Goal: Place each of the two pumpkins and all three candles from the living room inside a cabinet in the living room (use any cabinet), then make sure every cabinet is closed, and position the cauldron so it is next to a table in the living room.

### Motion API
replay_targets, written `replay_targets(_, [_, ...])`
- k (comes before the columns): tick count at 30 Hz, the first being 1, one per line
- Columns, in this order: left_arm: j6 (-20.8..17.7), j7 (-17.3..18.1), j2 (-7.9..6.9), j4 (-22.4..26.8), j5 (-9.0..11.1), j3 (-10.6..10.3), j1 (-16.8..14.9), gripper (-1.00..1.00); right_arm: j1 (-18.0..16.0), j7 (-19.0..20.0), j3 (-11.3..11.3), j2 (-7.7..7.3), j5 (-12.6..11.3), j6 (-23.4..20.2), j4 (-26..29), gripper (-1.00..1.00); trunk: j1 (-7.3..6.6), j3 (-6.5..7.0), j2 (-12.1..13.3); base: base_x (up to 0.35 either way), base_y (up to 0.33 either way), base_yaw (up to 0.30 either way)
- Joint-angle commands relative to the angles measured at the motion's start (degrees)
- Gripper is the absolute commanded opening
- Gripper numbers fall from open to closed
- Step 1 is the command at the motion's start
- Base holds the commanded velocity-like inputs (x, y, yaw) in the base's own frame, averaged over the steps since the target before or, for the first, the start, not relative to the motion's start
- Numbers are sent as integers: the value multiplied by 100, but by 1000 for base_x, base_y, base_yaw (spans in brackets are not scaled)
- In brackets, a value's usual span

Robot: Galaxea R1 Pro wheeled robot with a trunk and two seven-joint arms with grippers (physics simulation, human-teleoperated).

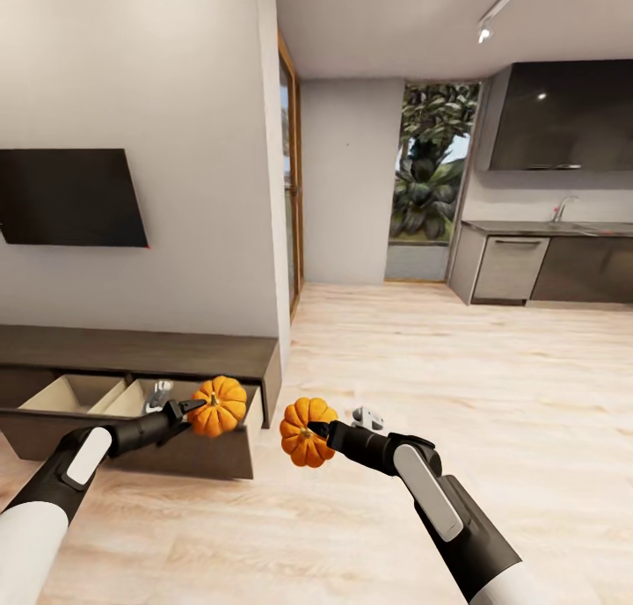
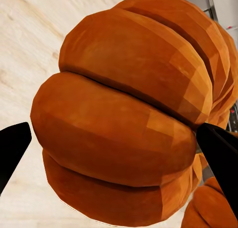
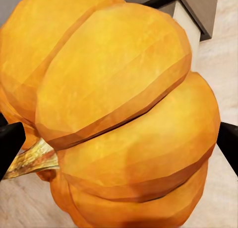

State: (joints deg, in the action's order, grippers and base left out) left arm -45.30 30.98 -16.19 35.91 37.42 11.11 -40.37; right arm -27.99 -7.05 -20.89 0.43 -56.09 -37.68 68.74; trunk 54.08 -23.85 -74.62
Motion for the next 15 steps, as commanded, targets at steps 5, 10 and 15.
replay_targets(5, [-49, 13, 2, -4, 55, 22, -6, -100, -5, -58, -3, 1, -87, -4, 15, -100, 3, -6, -4, 337, 3, 0])
replay_targets(10, [-49, 13, 2, -9, 55, 23, -6, -100, -5, -58, -3, 1, -87, 0, 16, -100, 3, -6, -4, 337, 63, 45])
replay_targets(15, [-49, 13, 2, -13, 55, 23, -6, -100, -5, -65, -3, 1, -87, -4, 17, -100, 3, -6, -4, 331, 135, 230])
